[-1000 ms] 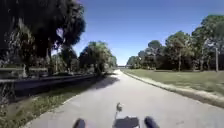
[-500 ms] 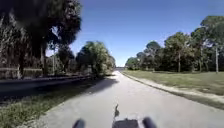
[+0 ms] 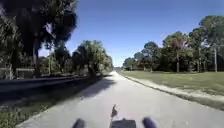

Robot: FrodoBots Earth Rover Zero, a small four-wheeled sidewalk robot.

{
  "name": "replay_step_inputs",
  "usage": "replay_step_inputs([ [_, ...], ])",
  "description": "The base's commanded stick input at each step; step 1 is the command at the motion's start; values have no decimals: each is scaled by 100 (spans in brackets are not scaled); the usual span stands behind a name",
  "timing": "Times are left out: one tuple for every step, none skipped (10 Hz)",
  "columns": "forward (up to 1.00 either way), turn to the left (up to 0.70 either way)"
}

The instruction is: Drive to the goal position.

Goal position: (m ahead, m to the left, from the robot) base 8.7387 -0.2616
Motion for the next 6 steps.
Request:
replay_step_inputs([
  [85, 0],
  [85, 0],
  [85, 0],
  [85, 0],
  [85, 0],
  [85, 0],
])
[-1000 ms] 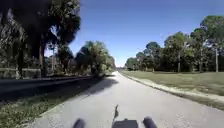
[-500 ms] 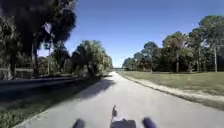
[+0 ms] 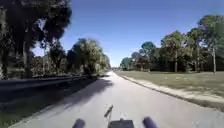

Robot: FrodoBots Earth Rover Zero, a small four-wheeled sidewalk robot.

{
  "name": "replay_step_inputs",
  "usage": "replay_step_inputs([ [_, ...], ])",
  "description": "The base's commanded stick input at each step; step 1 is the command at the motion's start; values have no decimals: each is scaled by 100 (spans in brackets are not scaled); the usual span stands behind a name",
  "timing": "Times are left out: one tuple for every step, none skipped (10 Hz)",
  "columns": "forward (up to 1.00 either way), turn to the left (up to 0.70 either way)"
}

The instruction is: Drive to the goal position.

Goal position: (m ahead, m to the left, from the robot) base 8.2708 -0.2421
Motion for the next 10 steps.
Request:
replay_step_inputs([
  [85, 0],
  [85, 8],
  [85, 25],
  [85, 34],
  [85, 32],
  [85, 24],
  [85, 15],
  [85, 4],
  [85, 0],
  [85, 0],
])
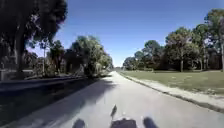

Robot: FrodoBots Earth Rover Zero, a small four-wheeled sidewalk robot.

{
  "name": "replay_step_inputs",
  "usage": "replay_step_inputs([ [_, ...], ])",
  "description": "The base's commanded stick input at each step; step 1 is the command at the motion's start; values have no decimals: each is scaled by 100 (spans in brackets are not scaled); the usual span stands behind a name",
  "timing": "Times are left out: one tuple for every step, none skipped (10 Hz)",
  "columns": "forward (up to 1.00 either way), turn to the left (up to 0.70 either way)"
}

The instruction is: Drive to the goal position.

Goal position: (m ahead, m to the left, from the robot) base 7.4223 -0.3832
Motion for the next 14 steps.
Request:
replay_step_inputs([
  [85, 0],
  [85, 0],
  [85, 0],
  [85, 0],
  [85, 0],
  [85, 0],
  [85, 0],
  [85, 0],
  [85, 0],
  [85, 0],
  [85, 0],
  [85, 0],
  [85, 0],
  [85, 0],
])
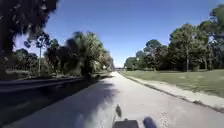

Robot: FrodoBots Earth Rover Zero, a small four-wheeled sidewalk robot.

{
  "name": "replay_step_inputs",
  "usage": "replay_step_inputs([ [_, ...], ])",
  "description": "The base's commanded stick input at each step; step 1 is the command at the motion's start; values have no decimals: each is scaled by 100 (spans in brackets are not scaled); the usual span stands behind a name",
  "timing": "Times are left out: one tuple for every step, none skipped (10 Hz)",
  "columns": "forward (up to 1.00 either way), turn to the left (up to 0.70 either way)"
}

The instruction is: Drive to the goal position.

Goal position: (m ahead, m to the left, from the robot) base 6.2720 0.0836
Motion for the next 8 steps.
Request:
replay_step_inputs([
  [85, 0],
  [85, 0],
  [85, 0],
  [85, 0],
  [85, 0],
  [85, 0],
  [85, 0],
  [85, 0],
])
